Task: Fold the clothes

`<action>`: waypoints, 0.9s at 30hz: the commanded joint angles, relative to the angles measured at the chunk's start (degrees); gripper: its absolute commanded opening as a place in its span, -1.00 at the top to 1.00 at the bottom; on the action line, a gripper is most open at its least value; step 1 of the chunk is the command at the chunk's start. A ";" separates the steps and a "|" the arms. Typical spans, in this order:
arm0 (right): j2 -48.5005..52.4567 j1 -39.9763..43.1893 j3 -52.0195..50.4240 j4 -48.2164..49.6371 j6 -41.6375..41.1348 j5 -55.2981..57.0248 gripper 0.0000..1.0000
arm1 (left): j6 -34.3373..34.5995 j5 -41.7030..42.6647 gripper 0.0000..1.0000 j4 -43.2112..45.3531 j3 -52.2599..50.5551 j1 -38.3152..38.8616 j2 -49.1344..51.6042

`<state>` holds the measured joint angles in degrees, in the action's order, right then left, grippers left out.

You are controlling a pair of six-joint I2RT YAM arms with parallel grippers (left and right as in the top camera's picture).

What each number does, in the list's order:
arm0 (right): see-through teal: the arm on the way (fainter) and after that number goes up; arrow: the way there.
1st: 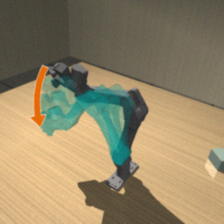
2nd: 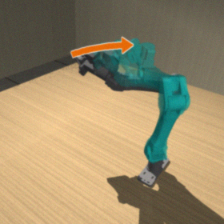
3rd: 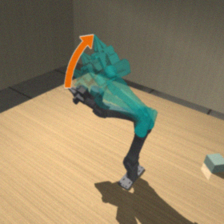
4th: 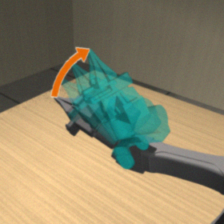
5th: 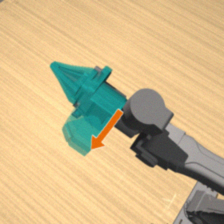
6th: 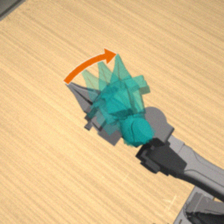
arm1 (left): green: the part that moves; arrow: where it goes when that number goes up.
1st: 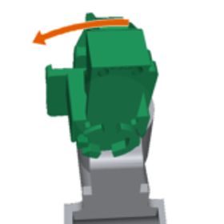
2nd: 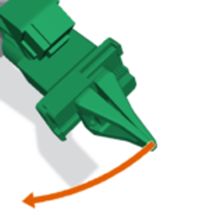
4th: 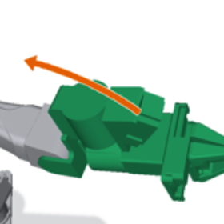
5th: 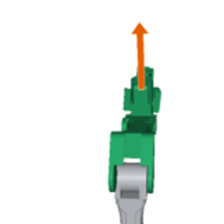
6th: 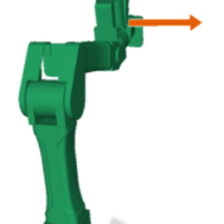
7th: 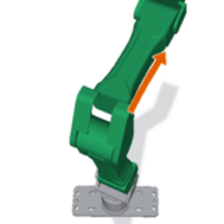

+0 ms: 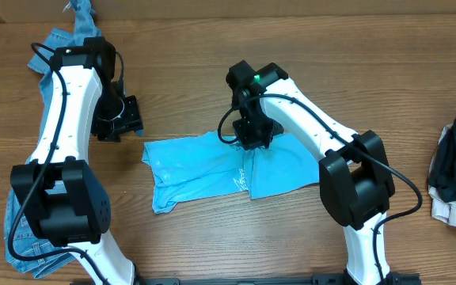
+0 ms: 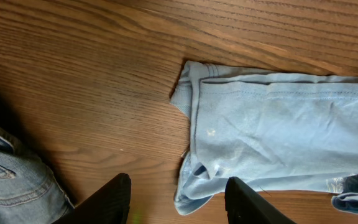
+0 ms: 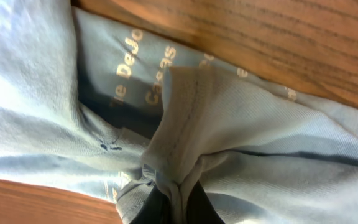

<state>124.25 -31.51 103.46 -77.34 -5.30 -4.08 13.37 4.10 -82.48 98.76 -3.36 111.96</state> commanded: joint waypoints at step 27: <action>-1.57 2.34 1.44 -2.84 0.98 -1.57 0.73 | -0.98 0.39 -0.05 0.00 0.02 0.37 -1.07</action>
<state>124.25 -29.34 103.46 -80.31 -4.45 -4.97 13.34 4.10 -82.48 98.76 -3.36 111.96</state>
